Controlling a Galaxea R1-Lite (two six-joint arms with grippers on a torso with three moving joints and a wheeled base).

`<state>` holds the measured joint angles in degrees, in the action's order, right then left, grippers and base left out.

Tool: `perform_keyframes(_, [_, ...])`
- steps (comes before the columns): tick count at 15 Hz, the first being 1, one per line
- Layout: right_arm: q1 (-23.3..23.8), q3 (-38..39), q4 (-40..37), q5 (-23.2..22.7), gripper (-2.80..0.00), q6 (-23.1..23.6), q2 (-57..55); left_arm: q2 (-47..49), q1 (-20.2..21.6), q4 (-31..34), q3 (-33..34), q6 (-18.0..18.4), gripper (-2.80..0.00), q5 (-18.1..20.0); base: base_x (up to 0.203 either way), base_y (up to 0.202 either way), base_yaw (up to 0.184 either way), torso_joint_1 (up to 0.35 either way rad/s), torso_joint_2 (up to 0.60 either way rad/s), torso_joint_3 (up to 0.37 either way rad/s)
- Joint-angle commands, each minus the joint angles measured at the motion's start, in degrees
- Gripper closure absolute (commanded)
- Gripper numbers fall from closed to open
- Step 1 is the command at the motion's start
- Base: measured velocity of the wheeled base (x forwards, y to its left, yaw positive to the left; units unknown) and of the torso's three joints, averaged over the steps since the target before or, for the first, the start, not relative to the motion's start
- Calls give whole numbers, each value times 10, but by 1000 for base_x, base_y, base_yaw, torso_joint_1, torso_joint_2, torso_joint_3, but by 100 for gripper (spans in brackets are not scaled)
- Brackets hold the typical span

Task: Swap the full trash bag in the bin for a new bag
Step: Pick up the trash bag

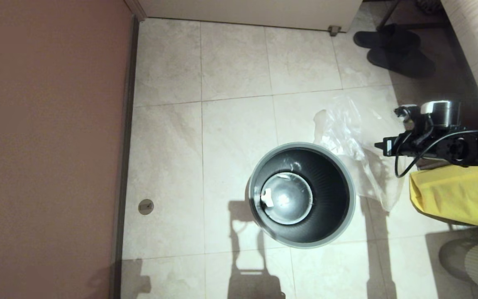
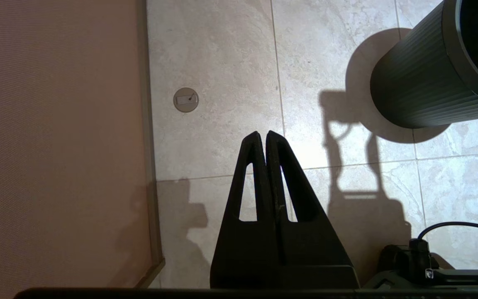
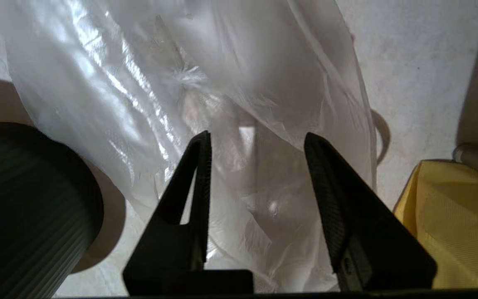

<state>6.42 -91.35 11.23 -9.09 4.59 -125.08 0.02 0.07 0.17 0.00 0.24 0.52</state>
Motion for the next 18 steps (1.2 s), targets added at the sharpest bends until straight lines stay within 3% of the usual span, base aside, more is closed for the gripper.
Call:
perform_keyframes(1, [19, -18, -5, -6, -280, -7, 16, 0, 0, 0, 0, 0, 0, 0, 0, 0, 0, 0, 0, 0])
perform_keyframes(6, [36, -46, -97, -59, -280, -64, 58, 0, 0, 0, 0, 0, 0, 0, 0, 0, 0, 0, 0, 0])
perform_keyframes(18, [30, -141, -82, -58, -280, -54, -82, 0, 0, 0, 0, 0, 0, 0, 0, 0, 0, 0, 0, 0])
